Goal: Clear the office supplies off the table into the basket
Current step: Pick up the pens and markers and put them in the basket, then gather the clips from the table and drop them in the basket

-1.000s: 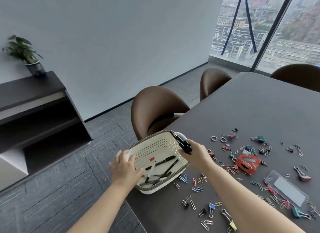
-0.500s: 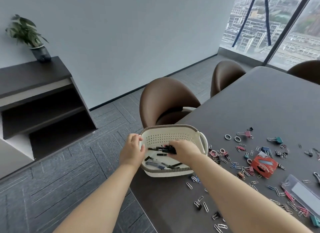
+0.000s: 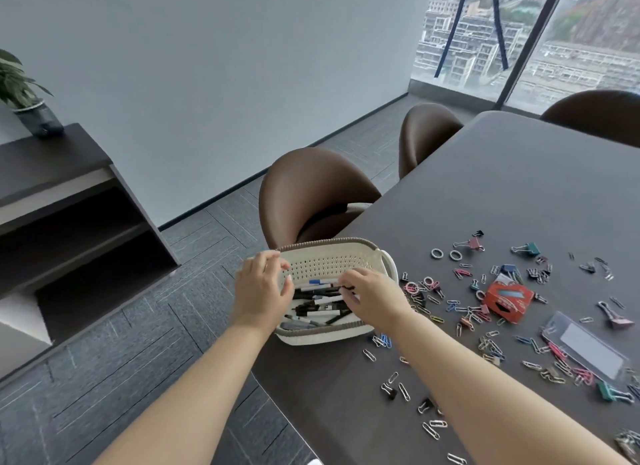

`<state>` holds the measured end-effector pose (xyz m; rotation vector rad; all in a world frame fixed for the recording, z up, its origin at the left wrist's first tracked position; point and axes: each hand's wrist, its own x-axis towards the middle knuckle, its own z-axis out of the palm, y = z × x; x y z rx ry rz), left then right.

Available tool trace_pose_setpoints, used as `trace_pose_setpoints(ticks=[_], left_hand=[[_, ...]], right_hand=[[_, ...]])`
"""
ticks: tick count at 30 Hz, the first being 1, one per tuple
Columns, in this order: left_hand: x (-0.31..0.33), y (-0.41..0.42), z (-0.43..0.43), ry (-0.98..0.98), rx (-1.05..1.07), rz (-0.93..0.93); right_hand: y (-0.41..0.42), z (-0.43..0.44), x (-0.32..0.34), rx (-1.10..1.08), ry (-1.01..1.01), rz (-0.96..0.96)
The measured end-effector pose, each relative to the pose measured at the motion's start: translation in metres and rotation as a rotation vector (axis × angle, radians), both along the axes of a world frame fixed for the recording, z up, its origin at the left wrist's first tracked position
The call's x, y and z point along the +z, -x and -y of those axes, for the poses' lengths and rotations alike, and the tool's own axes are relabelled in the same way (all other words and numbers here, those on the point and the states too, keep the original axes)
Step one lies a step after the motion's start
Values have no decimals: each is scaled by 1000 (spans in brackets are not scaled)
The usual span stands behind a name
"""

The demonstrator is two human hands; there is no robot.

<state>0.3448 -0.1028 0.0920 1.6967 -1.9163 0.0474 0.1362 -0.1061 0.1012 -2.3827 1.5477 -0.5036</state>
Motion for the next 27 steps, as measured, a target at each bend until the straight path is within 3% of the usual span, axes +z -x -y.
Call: trace_pose_setpoints(ticks=[4, 10, 12, 14, 18, 23, 27], left_hand=[[5, 49, -12, 117, -233, 4], [-22, 134, -48, 203, -650, 16], [-47, 148, -61, 93, -760, 45], [-73, 154, -70, -149, -782, 159], [-112, 150, -80, -629, -617, 464], [-120, 169, -76, -667, -533, 586], [-120, 204, -83, -630, -731, 551]], right_hand=[[49, -32, -4, -216, 191, 120], [130, -83, -26, -573, 26, 115], [147, -102, -38, -628, -45, 70], [160, -123, -55, -672, -111, 13], [171, -163, -87, -762, -230, -51], [171, -190, -110, -835, -277, -48], [175, -203, -119, -878, -292, -33]])
